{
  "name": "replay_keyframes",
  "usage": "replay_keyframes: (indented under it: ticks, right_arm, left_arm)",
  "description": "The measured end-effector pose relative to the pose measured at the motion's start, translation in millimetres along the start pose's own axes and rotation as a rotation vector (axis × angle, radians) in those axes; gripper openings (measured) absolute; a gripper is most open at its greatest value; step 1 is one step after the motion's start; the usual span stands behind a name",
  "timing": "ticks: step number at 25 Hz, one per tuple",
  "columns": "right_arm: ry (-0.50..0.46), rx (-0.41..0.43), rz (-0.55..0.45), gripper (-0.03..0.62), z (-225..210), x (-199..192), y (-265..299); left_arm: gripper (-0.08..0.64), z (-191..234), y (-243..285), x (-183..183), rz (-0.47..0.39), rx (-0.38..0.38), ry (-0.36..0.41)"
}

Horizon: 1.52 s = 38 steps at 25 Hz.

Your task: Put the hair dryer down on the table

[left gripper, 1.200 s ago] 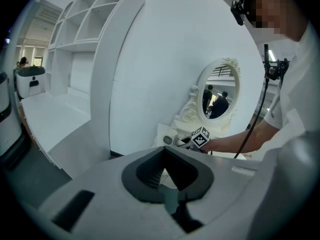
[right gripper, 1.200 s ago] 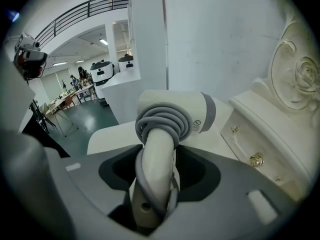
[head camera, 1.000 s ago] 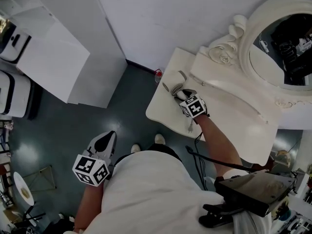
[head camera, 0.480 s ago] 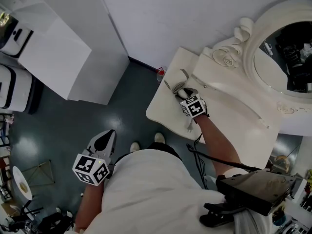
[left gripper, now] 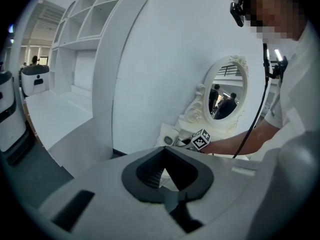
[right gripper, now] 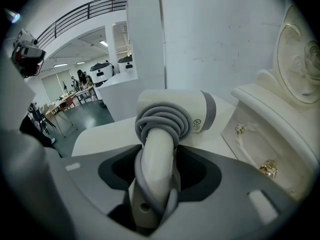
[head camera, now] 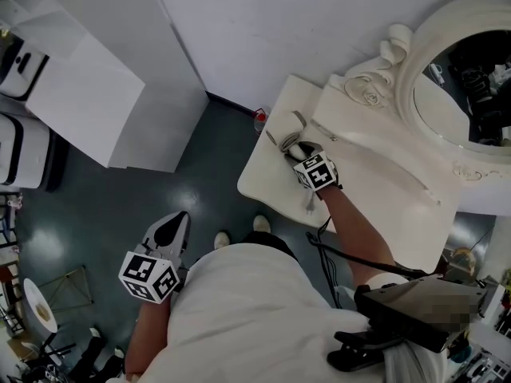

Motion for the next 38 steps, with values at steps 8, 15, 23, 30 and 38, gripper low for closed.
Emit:
replay_keyframes:
  ticks: [8,15,23,30,38]
  right_arm:
    - [-0.006,0.001,0.01,0.224,-0.1,0.3,1.2]
    - [-0.008,-0.008,0.023,0.234,0.3,0.3,2.0]
    - [-0.013,-0.028,0.047,0.296,-1.4,3.5,-0.6]
    - [-0.033,-0.041,0.023,0.295,1.4,14.8,-15.4]
    - [-0.048,-0.074,0.001,0.266,11.8,25.1,-45.4]
  left_arm:
    - [0.0,4.6,0.6,0.8,0.001,-0.013,0.001]
    - [0.0,7.8,-3.3,-0.2,0.0,-0.023,0.003]
    - [0.0,13.5,-13.7,-1.7,-0.007,-0.029,0.02]
    - [0.0,18.2,-16.5,-3.7,-0.018,-0.046,0.018]
    - [0.0,29.6,-26.2,-7.6,-0.034,-0.055,0.021]
Point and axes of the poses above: the fingertips, and each gripper's own axes: y forward along the fingers, z to its left, x out of its top, the point moved 2 cm from there along -y, backward along the fingers, and after that the axes turned 6 degrees about y, right-handed, at the moved point
